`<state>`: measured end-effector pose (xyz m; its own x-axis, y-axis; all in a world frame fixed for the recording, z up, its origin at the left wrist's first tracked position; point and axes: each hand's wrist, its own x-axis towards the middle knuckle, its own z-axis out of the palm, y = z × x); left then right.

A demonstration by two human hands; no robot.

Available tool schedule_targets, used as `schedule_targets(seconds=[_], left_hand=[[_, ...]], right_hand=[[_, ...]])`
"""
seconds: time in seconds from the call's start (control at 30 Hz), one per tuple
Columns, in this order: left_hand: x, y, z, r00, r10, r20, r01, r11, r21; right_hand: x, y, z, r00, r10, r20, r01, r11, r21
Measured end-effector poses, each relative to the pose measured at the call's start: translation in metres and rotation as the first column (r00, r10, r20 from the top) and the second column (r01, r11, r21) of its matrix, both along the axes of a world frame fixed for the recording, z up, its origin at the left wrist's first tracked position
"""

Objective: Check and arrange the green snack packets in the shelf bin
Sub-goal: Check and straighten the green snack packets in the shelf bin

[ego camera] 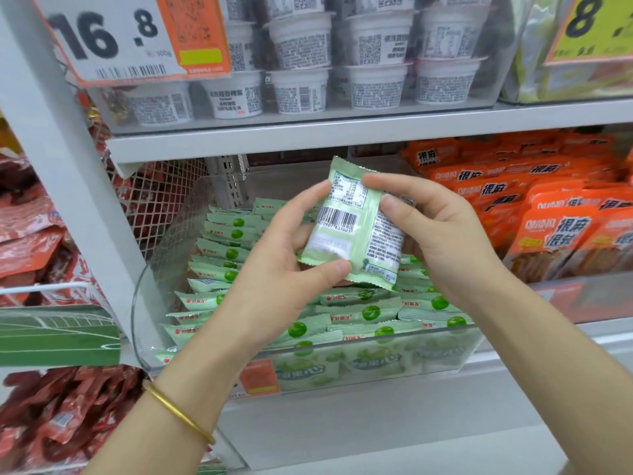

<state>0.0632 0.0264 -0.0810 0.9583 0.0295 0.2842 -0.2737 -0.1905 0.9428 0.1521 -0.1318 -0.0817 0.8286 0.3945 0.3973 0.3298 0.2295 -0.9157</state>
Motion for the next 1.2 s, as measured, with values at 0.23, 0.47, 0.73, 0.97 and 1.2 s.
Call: schedule_targets(seconds=[0.23, 0.47, 0.73, 0.97, 1.2], left_hand=[[0.0001, 0.0002, -0.0005, 1.000, -0.017, 0.006, 0.017, 1.000, -0.009], [0.0003, 0.0000, -0.0009, 1.000, -0.021, 0.011, 0.021, 0.999, -0.024], [0.0006, -0.0001, -0.0007, 1.000, -0.010, 0.011, 0.010, 1.000, -0.016], [0.0009, -0.0005, -0.0011, 1.000, -0.010, 0.012, 0.011, 0.999, -0.037], [0.0053, 0.0001, -0.0065, 0.976, 0.204, -0.077, -0.214, 0.965, -0.151]], right_hand=[[0.0004, 0.0006, -0.0001, 0.999, 0.009, -0.043, -0.008, 1.000, 0.022], [-0.0006, 0.0008, 0.0009, 0.998, 0.015, -0.054, -0.013, 0.999, 0.036], [0.0001, -0.0001, 0.0007, 0.998, 0.017, -0.056, -0.016, 0.999, 0.033], [-0.0010, 0.0002, 0.0009, 0.998, 0.013, -0.067, -0.012, 1.000, 0.024], [-0.0034, 0.0001, 0.0022, 0.996, 0.021, -0.092, -0.021, 1.000, 0.005]])
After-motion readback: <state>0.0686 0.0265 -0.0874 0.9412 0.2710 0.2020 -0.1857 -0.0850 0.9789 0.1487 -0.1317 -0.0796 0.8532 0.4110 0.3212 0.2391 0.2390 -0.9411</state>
